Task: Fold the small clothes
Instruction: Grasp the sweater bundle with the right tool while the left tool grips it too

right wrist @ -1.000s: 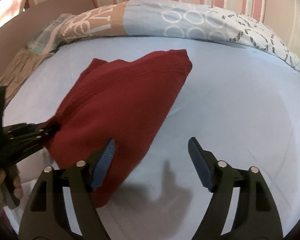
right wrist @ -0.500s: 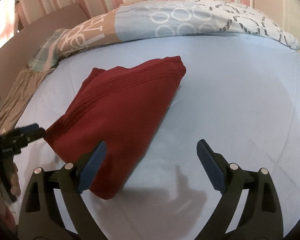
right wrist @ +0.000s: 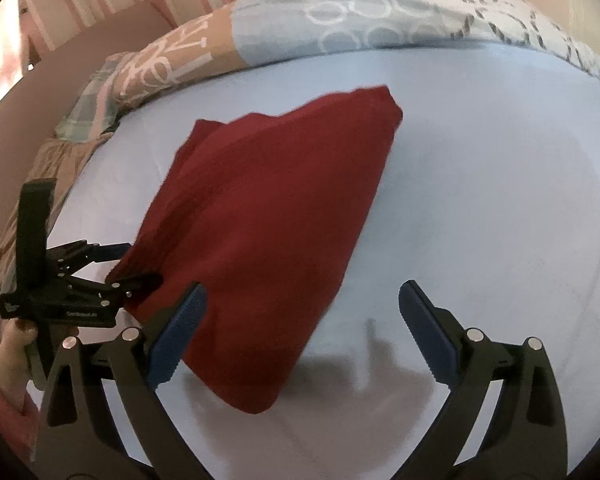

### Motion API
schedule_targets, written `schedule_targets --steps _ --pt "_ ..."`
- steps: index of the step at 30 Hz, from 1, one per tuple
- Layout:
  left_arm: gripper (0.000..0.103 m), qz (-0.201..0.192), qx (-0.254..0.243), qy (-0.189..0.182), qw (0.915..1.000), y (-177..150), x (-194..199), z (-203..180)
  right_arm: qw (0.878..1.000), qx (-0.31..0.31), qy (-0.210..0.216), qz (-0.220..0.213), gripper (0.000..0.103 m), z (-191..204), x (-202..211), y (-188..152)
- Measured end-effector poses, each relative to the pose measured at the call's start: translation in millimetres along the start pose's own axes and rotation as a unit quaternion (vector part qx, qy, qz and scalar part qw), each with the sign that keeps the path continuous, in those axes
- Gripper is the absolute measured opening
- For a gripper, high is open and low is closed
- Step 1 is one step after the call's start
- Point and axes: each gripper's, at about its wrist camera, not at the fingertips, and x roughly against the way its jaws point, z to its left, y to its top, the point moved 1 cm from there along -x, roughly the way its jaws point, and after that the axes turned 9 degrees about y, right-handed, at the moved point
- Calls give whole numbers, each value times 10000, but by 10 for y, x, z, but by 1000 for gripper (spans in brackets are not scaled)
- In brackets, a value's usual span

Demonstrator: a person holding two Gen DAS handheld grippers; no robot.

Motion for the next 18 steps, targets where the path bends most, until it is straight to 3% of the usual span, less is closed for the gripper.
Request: schedule_targets --steps 6,10,12,14,15,17,18 --pt "94 101 -192 -441 9988 -27 -108 121 9989 -477 -3 15 96 42 -172 -110" --pt "94 80 -388 -552 9977 -46 -143 149 9993 -369 -34 101 94 126 -293 -114" --pt "92 21 -530 -446 9976 -68 -122 115 9995 -242 -24 204 82 161 -355 -101" --pt "74 -41 -684 -348 9970 -105 -64 61 9994 -56 -214 261 70 183 -381 -95" --pt "72 -96 -766 -189 9968 -125 -17 -1 9991 49 -289 292 67 198 -393 -95" --pt "63 -169 -873 40 9960 -149 24 -87 9986 230 -343 333 48 224 -404 -103" --pt "61 -226 -932 208 9952 -177 51 -136 9979 365 -403 347 46 251 -403 -105"
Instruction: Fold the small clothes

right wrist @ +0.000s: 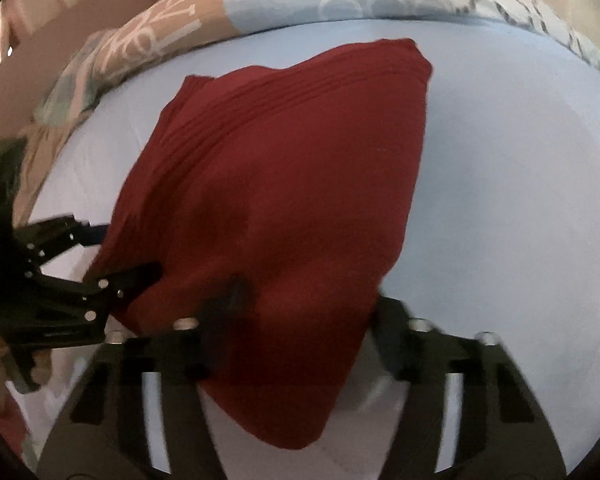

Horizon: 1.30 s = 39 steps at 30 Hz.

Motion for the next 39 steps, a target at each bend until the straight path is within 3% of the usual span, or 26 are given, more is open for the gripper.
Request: schedule_targets --steps 5,11,19,29,32,35,39 --pt "46 -49 395 283 9988 -44 78 -17 9994 344 -102 -19 30 54 64 17" --pt "43 -109 998 794 9918 30 183 -317 9982 571 -115 -121 26 -110 231 88" --pt "40 -165 1346 1084 9848 381 279 -880 9925 1096 -366 -395 25 -410 534 197" --pt "38 -514 1532 811 9835 890 548 -1749 9867 1183 -844 -734 25 -1197 1186 27" --pt "38 -541 1586 705 9833 848 582 -2023 9862 1155 -985 -660 25 -1401 1279 -199" --pt "39 -232 1423 746 9867 696 390 -2306 9896 991 -979 -360 25 -1613 1136 -448" --pt "54 -271 1343 761 9876 582 265 -2336 9901 948 -912 -492 31 -1696 1049 -630"
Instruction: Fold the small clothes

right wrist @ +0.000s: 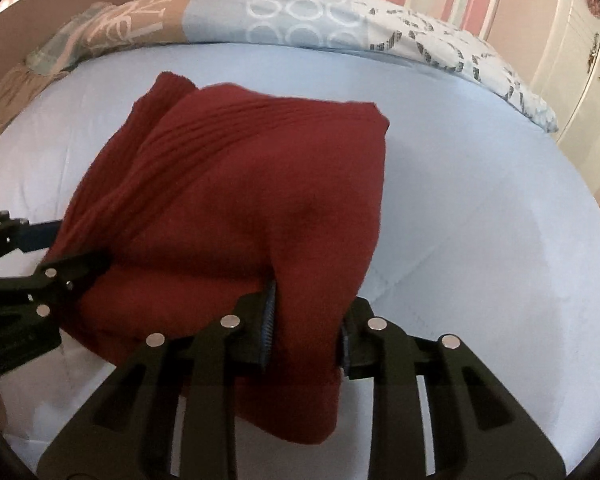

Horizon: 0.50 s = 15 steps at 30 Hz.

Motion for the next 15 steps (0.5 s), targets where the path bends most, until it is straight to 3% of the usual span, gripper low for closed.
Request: schedule_targets --steps 3,5,7,11,15 --pt "61 -117 -30 -78 9999 -16 44 84 9996 -177 218 -26 47 -21 54 56" --pt "61 -141 -8 -230 9996 -13 143 134 9988 -252 401 -142 69 -20 180 94" --pt "64 -210 -10 -365 9991 5 315 208 9977 -199 442 -464 77 -1 399 151" --pt "79 -516 24 -449 9977 158 622 302 9966 -152 269 -769 81 3 617 254" --pt "79 -427 -109 -687 9967 441 572 150 9972 -187 138 -713 81 -10 569 277"
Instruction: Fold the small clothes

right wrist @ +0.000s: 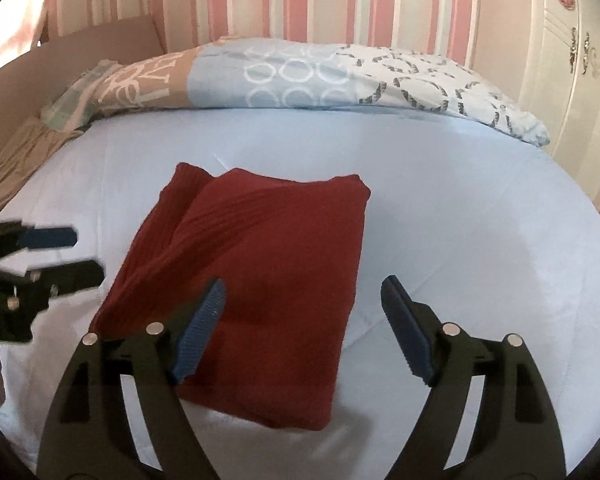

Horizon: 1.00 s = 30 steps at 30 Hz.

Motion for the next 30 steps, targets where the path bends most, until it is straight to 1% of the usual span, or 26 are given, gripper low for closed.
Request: schedule_targets --steps 2,3,4,5,6,7,9,10,12,15,18,21,26,27,28,30 --pt "78 100 -237 -36 9997 94 -133 -133 10000 -34 -44 36 81 -20 -31 -17" --pt "74 134 -349 10 9993 119 -220 -196 9999 -71 -74 70 81 -39 -45 -32" --pt "51 176 -469 14 9987 139 -300 -256 9998 -100 -123 98 81 -66 -58 -47" --pt "21 243 -561 38 9981 151 -370 -288 9997 -134 -161 121 81 -101 -65 -64" --pt "15 410 -641 66 9971 139 -482 -329 9995 -212 -167 148 81 -145 -70 -76" --pt "14 521 -625 54 9967 130 -551 -335 9994 -262 -177 161 81 -177 -76 -89" --pt "14 712 -520 159 9960 93 -689 -293 9991 -306 -205 193 81 -220 -84 -100" --pt "14 780 -436 128 9959 74 -725 -265 9991 -313 -222 185 81 -228 -74 -105" --pt "14 760 -410 69 9962 55 -718 -250 9990 -341 -236 140 81 -243 -54 -100" --pt "9 666 -456 138 9966 4 -670 -224 9990 -396 -191 92 81 -242 -58 -77" --pt "5 498 -392 433 9970 -97 -554 -147 9991 -393 -136 -26 81 -187 -17 -56" --pt "5 441 -241 505 9975 -247 -402 -42 9993 -338 -8 -132 81 -77 28 -30" --pt "5 558 -196 623 9963 -561 -340 43 9999 -135 57 40 81 108 -55 -85" --pt "0 589 -205 689 9957 -586 -369 65 9998 -115 75 120 81 132 -102 -125" --pt "0 706 -165 732 9947 -630 -458 114 9998 -112 71 166 81 147 -133 -142" --pt "0 695 11 641 9955 -637 -477 217 9996 -111 65 248 80 169 -172 -183"
